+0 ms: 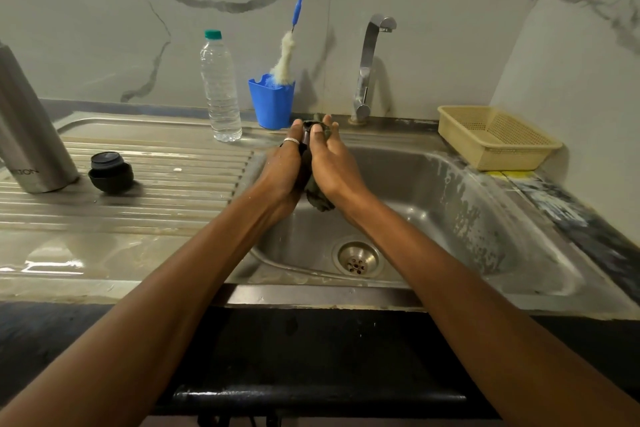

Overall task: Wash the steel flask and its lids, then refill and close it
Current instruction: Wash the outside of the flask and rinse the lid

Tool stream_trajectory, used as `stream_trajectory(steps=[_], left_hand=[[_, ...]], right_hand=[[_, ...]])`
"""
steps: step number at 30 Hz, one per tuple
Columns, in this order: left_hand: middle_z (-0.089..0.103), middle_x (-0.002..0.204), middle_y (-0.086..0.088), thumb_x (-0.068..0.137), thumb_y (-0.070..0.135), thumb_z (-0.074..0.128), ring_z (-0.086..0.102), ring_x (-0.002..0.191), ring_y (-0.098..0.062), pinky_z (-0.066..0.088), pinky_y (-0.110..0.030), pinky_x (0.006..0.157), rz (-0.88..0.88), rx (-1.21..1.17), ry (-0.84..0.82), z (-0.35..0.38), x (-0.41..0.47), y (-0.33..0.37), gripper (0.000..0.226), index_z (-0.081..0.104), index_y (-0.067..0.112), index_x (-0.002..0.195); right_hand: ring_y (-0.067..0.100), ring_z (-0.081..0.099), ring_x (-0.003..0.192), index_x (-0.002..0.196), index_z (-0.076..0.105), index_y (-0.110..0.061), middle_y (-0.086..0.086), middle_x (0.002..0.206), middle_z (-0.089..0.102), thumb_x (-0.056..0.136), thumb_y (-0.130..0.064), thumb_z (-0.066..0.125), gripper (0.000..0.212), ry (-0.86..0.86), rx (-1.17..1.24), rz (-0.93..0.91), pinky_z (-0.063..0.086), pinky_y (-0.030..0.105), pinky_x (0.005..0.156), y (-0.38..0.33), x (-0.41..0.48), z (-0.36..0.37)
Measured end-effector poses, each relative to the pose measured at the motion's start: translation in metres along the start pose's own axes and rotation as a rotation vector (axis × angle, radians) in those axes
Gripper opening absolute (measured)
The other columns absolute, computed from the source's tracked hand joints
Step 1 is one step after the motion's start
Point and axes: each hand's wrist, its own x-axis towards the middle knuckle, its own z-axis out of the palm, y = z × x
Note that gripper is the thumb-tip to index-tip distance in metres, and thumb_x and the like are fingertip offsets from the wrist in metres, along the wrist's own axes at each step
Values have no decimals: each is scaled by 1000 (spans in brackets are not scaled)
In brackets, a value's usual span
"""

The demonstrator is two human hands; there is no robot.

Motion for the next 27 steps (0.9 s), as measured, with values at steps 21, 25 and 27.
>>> stream_trajectory(steps=[21, 25, 27], left_hand=[[76, 81, 4, 108, 35, 37, 71, 82, -11, 55, -23, 70, -14, -174, 143, -11, 4, 6, 36, 67, 17, 97], [75, 81, 3, 106, 35, 37, 71, 78, -11, 54, -20, 61, -31, -207, 157, -25, 6, 8, 37, 68, 16, 99], [77, 103, 4, 106, 43, 32, 72, 95, -12, 56, -26, 76, -65, -198, 92, -22, 7, 7, 46, 69, 19, 119]], right_hand=[[23, 22, 152, 161, 10, -21, 3, 169, -3, 110, -38, 27, 56, -109, -73, -107, 21, 29, 118, -8, -21, 17], [21, 15, 154, 161, 7, -24, -1, 168, -9, 110, -40, 27, 57, -161, -57, -106, 18, 31, 120, -10, -17, 26], [21, 18, 153, 161, 8, -23, 0, 169, -5, 110, -41, 26, 57, -120, -57, -92, 21, 32, 119, -9, -9, 18]])
